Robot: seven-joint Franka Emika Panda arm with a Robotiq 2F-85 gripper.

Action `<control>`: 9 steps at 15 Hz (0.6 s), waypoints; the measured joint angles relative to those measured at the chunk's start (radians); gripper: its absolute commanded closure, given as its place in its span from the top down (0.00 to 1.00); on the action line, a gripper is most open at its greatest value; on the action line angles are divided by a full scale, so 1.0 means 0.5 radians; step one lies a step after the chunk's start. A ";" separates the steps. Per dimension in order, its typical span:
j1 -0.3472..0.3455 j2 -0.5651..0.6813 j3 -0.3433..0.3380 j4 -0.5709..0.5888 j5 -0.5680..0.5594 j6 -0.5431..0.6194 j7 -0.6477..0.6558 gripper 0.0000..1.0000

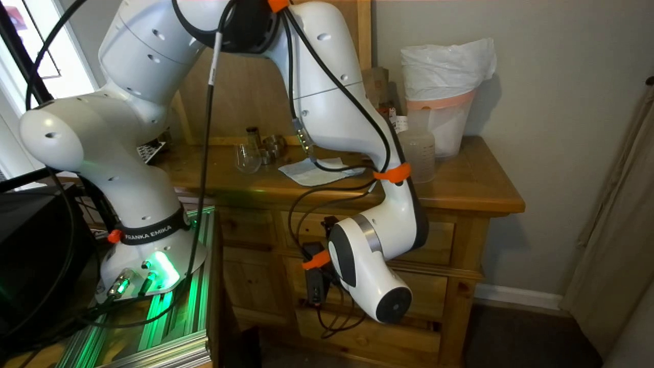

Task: Open the top right drawer, pick up the light blue towel on the table and put it in the top right drawer

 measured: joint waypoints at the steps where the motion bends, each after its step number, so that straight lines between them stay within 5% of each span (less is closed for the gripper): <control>1: 0.000 0.000 0.000 0.000 0.000 0.000 -0.001 1.00; 9: 0.003 0.076 0.036 0.002 0.394 0.095 -0.300 1.00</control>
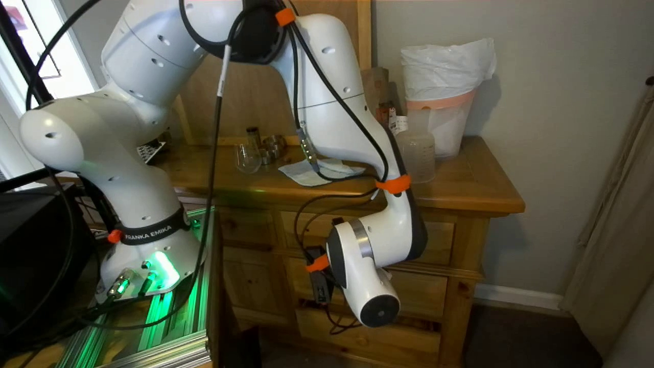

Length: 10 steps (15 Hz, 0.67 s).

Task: Open the top right drawer, pick up the light blue towel on the table and put it in the top right drawer

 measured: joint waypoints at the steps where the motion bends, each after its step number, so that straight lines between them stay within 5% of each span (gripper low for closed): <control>1: 0.004 0.025 0.005 0.003 0.091 0.014 -0.036 1.00; 10: 0.150 0.153 -0.019 0.016 0.837 0.095 -0.132 1.00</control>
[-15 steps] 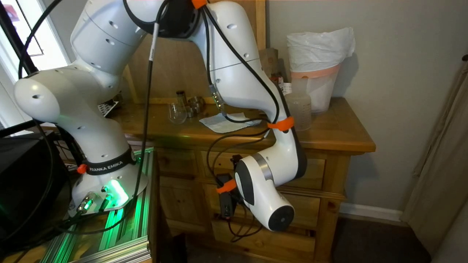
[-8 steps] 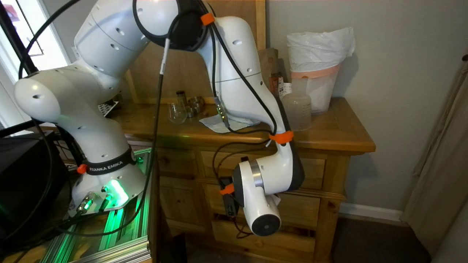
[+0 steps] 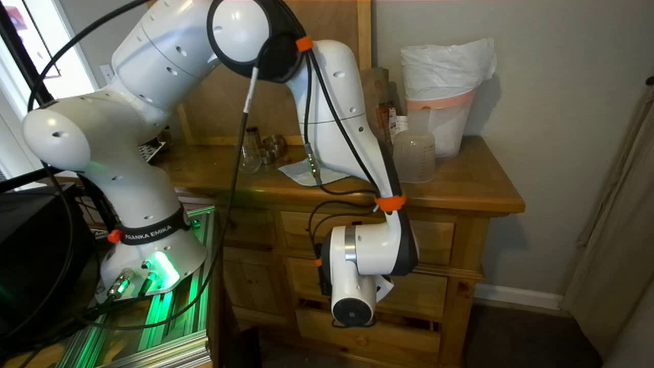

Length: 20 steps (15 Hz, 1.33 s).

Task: Open the top right drawer, pick up the light blue towel on the table and put it in the top right drawer

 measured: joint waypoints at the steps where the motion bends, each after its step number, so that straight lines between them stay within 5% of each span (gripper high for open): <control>1: 0.030 0.015 -0.009 0.005 0.036 0.001 0.007 1.00; 3: 0.084 0.050 -0.031 0.021 0.087 0.001 0.027 0.97; 5: 0.122 0.079 -0.055 0.036 0.116 0.002 0.042 0.73; 7: 0.145 0.094 -0.075 0.043 0.143 0.002 0.060 0.64; 8: 0.151 0.099 -0.081 0.046 0.152 0.002 0.065 0.65; 9: 0.156 0.104 -0.085 0.049 0.157 0.002 0.070 0.86; 13: 0.166 0.118 -0.085 0.060 0.159 -0.019 0.128 0.96; 15: 0.174 0.133 -0.085 0.073 0.159 -0.021 0.169 0.90; 17: 0.179 0.148 -0.084 0.084 0.159 -0.024 0.214 0.65; 20: 0.179 0.170 -0.084 0.102 0.159 -0.045 0.266 0.52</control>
